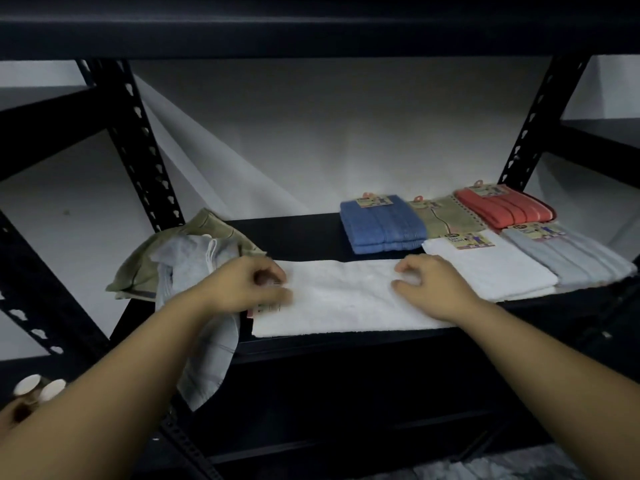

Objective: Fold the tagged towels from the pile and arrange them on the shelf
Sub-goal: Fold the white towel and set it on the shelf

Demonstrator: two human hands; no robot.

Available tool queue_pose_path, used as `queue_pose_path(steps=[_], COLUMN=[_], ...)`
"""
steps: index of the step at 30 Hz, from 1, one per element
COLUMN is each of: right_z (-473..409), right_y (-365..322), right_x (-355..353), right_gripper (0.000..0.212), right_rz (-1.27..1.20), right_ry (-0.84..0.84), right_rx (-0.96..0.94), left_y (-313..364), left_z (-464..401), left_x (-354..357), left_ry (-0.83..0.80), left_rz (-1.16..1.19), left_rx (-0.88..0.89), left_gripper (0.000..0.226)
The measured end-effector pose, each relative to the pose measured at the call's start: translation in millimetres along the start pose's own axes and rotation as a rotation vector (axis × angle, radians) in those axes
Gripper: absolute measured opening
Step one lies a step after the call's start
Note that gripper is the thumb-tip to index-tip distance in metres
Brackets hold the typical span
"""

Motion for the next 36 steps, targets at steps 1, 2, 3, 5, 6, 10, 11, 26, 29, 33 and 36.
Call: queue_pose_path(steps=[1,2,3,5,6,10,11,26,29,33,36], right_z=[-1,-2,-2,-3,-4,-17,-19,-16,-31,-61,-71], right_y=[-7,-16,-25,-37,-39,-25,-19,-62,-36,2,16], right_x=[12,23,34,52,56,47,44,69,40,2,-6], right_gripper=[0.043,0.056,0.066,0.075,0.077,0.083,0.085,0.061,0.042,0.035,0.030], right_rz=[0.046,0.088,0.131,0.238,0.283,0.355,0.365,0.237,0.313,0.494,0.521], right_ry=[-0.018,-0.054,-0.103,-0.204,-0.242,-0.292,-0.299,-0.289,-0.141,-0.089,-0.142], right_rx=[0.001,0.014,0.028,0.023,0.015,0.037,0.055,-0.120,-0.113,0.006,0.038], left_y=[3,5,9,16,18,11,9,-3,-1,-1,-2], left_z=[-6,-12,-18,-24,-26,-25,-23,-22,-25,-37,-43], left_x=[9,20,32,54,62,67,65,65,59,43,37], left_ry=[0.115,0.164,0.146,-0.003,-0.079,-0.136,-0.124,-0.052,0.038,0.132,0.160], left_rz=[-0.104,-0.195,-0.258,-0.342,-0.392,-0.494,-0.493,-0.461,-0.364,-0.474,-0.546], left_rx=[0.034,0.060,0.071,0.041,0.015,-0.064,-0.078,-0.061,-0.062,-0.162,-0.223], left_gripper=[0.046,0.057,0.067,0.080,0.084,0.100,0.102,0.070,0.061,0.045,0.040])
Point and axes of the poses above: each hand's wrist, its own z-axis away from the middle knuckle, its own x-axis out of the palm, y = z × x, the point moved 1 cm from there along -z, towards the middle knuckle, and after that the axes turned 2 degrees about x, right-handed, at the moved point
